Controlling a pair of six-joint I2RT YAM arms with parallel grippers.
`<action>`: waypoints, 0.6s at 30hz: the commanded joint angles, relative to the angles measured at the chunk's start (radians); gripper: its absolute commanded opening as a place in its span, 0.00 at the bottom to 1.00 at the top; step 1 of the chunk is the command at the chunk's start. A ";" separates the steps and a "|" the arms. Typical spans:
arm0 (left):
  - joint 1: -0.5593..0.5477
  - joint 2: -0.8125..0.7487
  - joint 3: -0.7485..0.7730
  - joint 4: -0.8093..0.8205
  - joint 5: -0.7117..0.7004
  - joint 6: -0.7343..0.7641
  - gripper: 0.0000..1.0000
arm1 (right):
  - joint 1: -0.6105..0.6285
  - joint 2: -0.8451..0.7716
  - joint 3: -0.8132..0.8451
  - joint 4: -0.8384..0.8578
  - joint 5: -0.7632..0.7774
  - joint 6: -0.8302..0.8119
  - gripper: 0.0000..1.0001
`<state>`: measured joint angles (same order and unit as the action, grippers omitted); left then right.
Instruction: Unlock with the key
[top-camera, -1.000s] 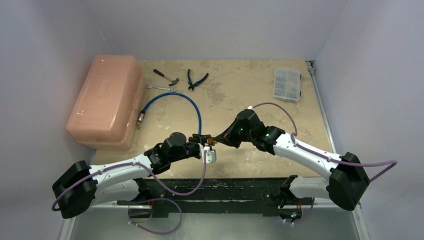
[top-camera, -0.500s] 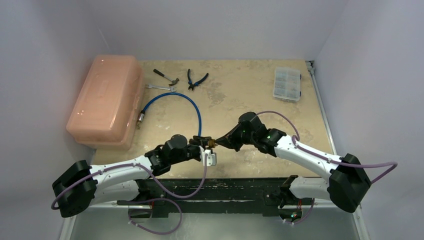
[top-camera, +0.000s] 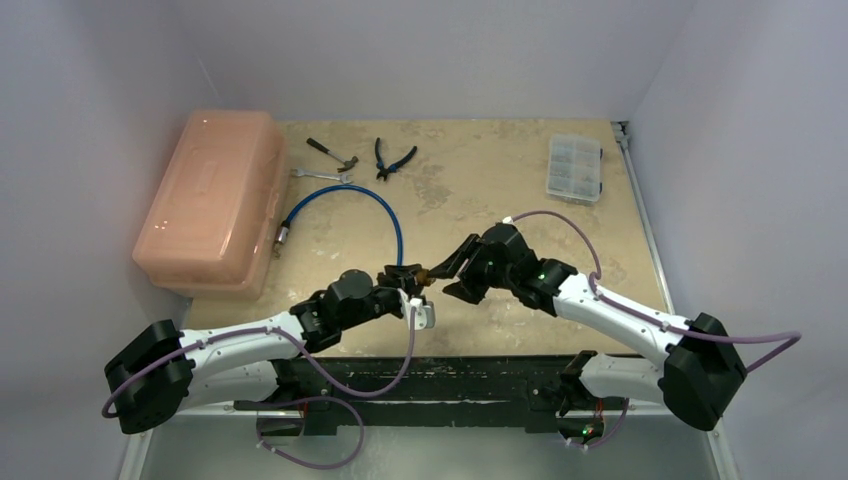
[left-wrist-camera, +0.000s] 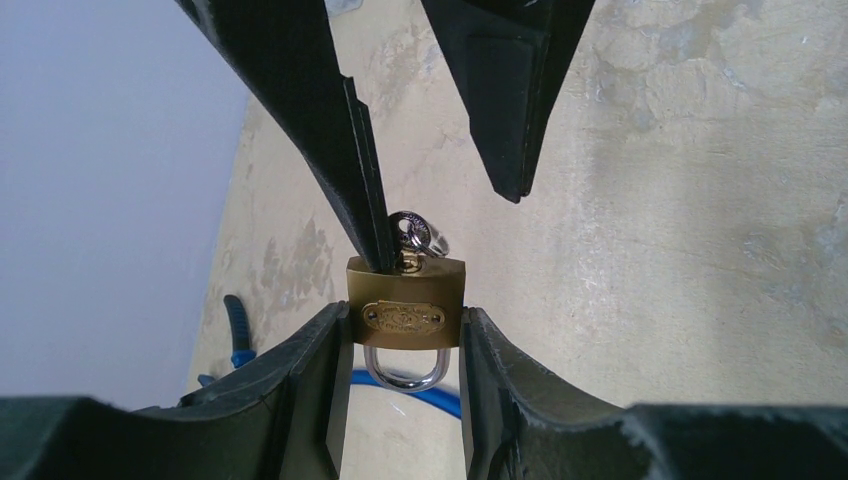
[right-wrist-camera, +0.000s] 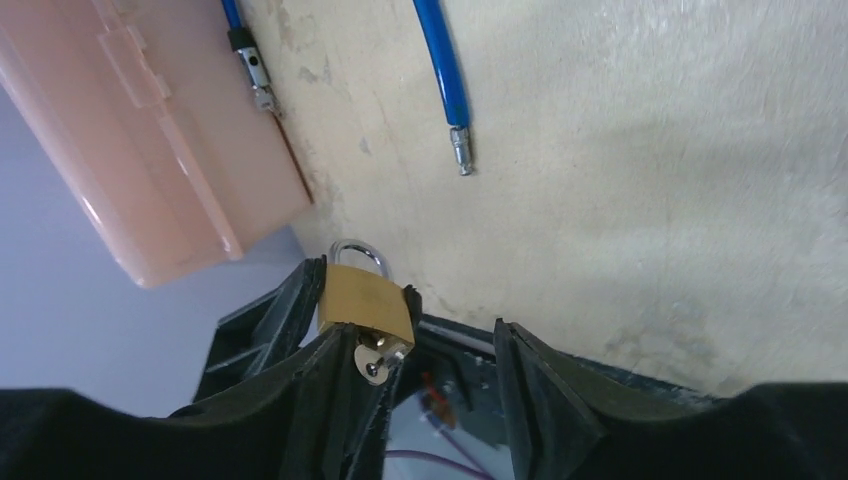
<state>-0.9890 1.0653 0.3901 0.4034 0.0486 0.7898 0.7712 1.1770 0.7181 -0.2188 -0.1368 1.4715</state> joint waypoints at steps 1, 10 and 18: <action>-0.015 -0.041 0.053 0.250 0.085 0.029 0.00 | 0.019 0.007 0.046 -0.060 0.098 -0.277 0.61; -0.014 -0.033 0.057 0.249 0.093 0.017 0.00 | 0.019 -0.125 0.058 -0.072 0.168 -0.406 0.52; -0.014 -0.034 0.057 0.249 0.107 0.003 0.00 | 0.020 -0.108 0.091 -0.056 0.166 -0.496 0.40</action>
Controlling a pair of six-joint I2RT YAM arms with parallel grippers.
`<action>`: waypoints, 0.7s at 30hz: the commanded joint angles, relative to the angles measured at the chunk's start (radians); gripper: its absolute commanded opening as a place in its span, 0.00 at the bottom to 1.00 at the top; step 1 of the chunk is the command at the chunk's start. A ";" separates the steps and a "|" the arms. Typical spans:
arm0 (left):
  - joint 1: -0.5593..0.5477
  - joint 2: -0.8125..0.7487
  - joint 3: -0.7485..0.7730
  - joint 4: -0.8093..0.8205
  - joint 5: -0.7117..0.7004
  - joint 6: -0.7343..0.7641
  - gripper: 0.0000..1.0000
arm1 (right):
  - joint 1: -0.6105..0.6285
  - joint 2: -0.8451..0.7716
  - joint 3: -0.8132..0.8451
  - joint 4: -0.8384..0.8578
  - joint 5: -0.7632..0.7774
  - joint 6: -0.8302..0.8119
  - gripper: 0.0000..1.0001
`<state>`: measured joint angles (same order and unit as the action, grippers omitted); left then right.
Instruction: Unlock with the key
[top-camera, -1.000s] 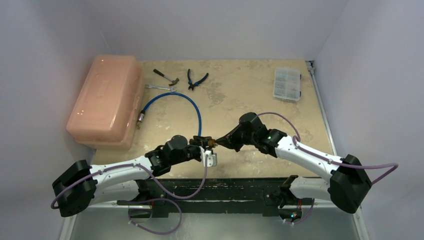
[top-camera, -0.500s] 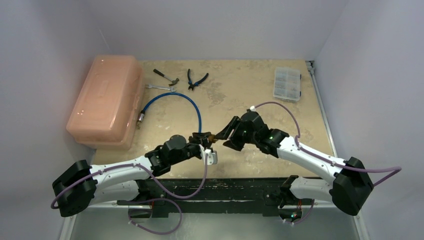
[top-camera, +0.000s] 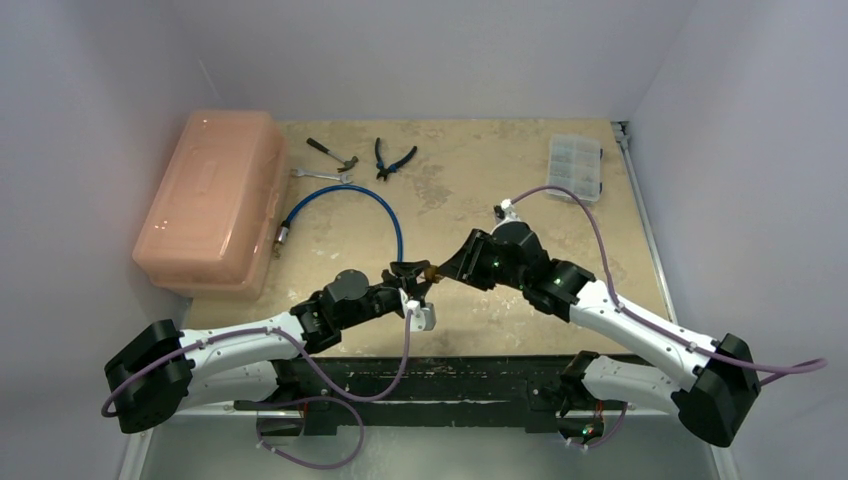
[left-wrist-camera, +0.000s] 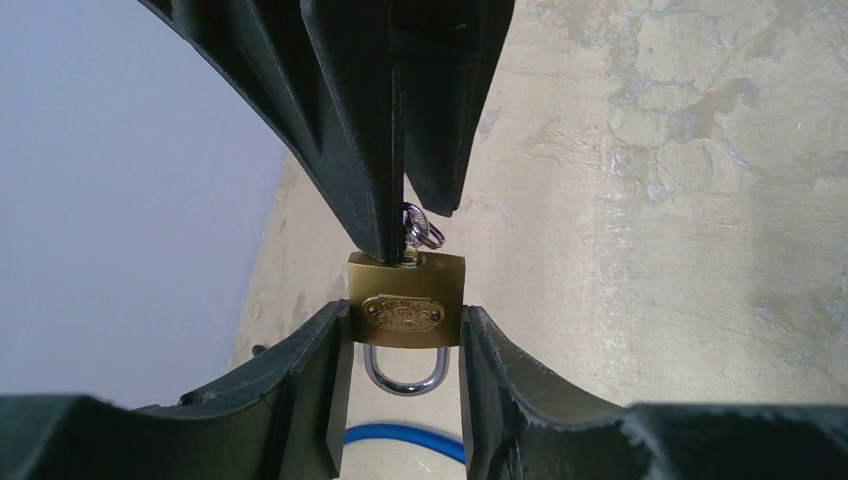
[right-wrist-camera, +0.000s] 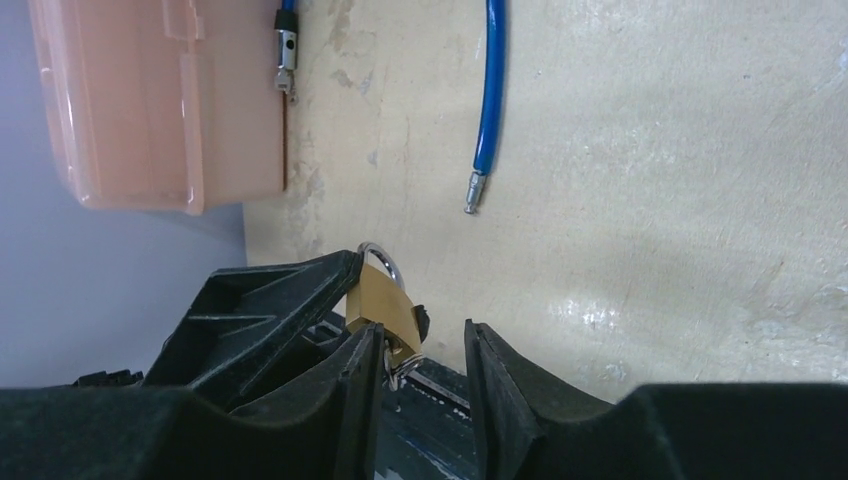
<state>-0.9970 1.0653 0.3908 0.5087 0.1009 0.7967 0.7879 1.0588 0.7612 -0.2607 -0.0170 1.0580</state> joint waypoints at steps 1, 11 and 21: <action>-0.006 -0.034 0.057 0.143 0.054 -0.004 0.00 | 0.004 0.010 0.051 -0.018 0.048 -0.084 0.37; -0.006 -0.025 0.060 0.143 0.044 -0.007 0.00 | 0.009 0.025 0.043 0.015 0.019 -0.060 0.23; -0.006 -0.019 0.065 0.142 0.009 0.011 0.00 | 0.013 0.037 0.006 0.014 -0.028 0.096 0.00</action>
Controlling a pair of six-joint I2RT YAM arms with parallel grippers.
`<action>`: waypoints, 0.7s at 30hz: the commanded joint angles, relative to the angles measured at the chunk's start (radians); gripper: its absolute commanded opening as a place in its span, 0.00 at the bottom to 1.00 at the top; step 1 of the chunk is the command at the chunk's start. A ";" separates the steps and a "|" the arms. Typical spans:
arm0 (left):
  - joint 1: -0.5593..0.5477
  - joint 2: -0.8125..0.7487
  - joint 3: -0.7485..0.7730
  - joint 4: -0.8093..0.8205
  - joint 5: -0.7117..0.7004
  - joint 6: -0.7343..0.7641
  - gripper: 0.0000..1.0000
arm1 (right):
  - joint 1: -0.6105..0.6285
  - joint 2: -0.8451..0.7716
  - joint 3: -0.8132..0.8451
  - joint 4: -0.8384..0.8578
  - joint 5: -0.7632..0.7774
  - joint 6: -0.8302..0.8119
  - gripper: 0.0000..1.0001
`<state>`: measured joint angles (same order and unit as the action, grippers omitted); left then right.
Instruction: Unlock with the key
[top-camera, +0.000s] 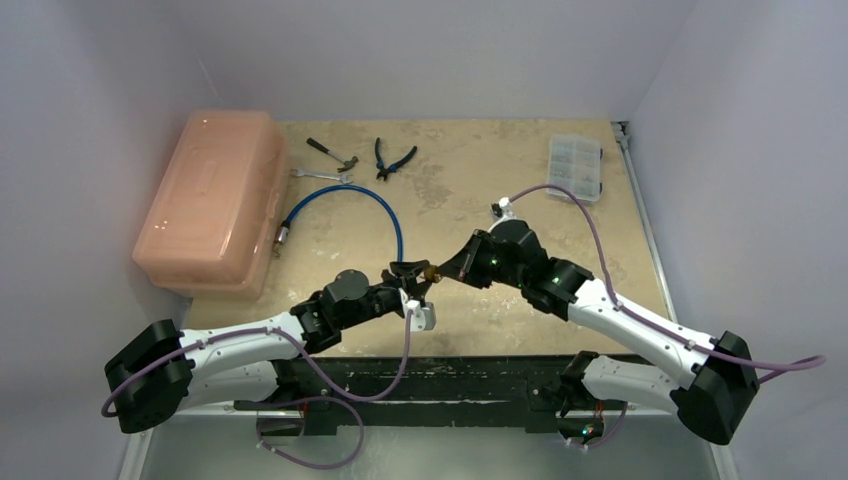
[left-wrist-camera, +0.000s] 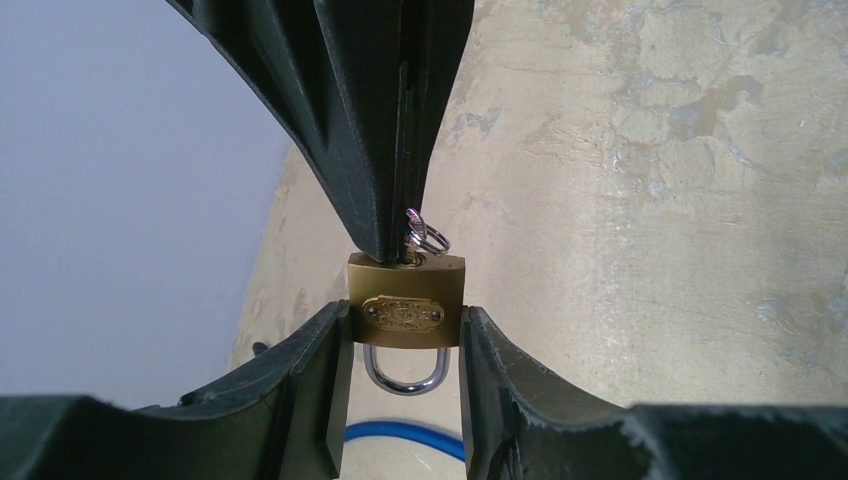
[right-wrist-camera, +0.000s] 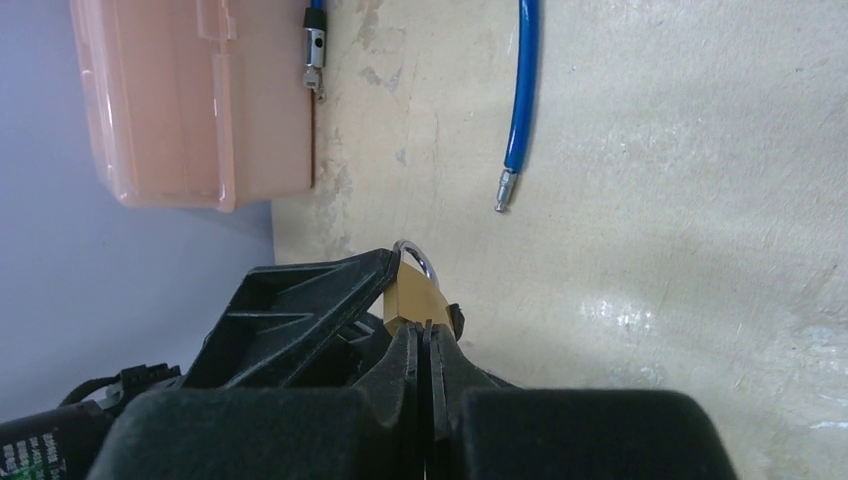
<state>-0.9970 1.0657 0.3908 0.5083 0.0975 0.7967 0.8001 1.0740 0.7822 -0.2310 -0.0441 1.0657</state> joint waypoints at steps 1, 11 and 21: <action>-0.007 -0.019 0.063 0.142 0.006 0.014 0.00 | 0.001 0.025 -0.016 -0.022 -0.003 0.114 0.00; -0.008 -0.014 0.049 0.181 -0.092 0.097 0.00 | -0.001 0.018 -0.085 0.006 -0.088 0.435 0.00; -0.008 -0.017 0.035 0.231 -0.129 0.120 0.00 | -0.002 0.031 -0.092 -0.002 -0.111 0.565 0.00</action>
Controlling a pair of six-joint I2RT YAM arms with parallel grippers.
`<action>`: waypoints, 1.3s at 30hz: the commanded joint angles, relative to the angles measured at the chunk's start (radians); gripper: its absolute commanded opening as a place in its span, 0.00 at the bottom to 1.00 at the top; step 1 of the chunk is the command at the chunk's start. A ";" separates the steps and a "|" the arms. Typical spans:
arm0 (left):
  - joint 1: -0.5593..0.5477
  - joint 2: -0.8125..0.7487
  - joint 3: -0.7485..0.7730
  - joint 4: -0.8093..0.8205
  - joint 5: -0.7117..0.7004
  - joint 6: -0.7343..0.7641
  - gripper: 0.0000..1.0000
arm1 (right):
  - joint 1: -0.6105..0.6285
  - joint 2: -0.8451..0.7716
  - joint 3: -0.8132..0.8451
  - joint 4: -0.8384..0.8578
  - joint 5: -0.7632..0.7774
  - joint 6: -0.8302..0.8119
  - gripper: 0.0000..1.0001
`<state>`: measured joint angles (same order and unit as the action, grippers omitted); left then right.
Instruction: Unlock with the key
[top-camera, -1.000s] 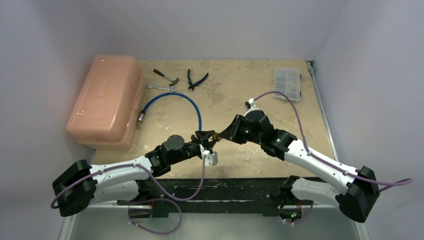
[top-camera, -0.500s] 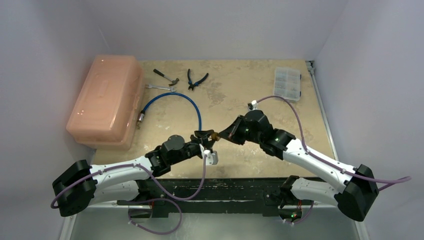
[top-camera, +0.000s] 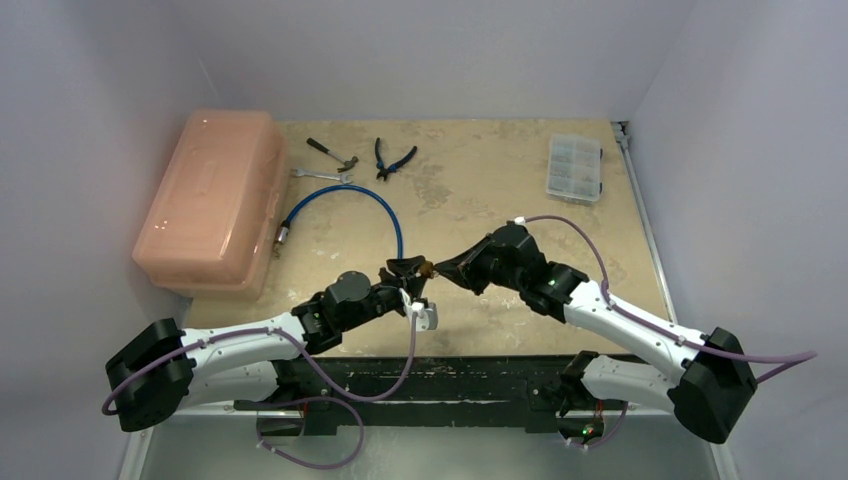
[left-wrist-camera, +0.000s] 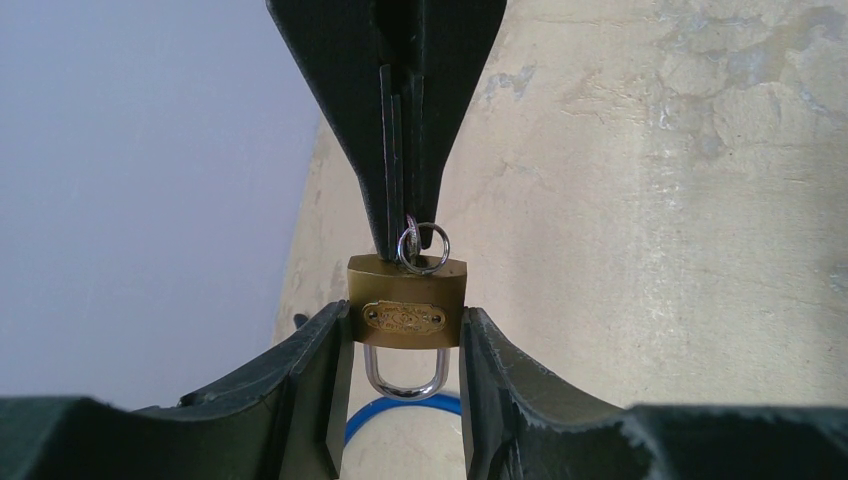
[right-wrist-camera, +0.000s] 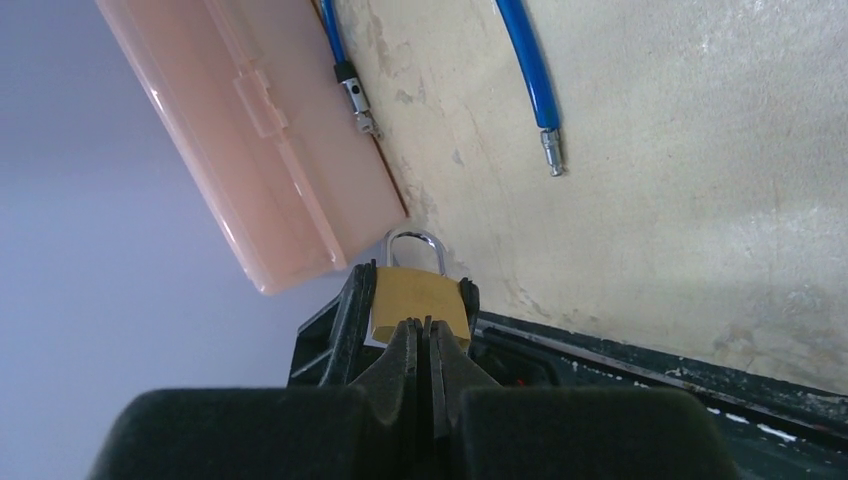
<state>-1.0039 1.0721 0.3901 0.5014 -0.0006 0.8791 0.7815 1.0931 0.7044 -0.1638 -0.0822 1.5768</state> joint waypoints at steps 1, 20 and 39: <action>-0.002 -0.027 0.034 0.236 -0.030 0.038 0.00 | 0.016 0.006 -0.014 -0.077 -0.061 0.052 0.00; -0.001 -0.025 0.075 0.090 0.162 -0.023 0.00 | 0.013 -0.129 0.156 -0.171 0.109 -0.624 0.74; 0.000 0.012 0.117 0.020 0.256 -0.067 0.00 | 0.020 -0.101 0.207 -0.206 0.009 -0.974 0.69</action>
<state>-1.0019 1.0798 0.4557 0.4873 0.2115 0.8333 0.7921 0.9817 0.8547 -0.3935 -0.0422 0.6556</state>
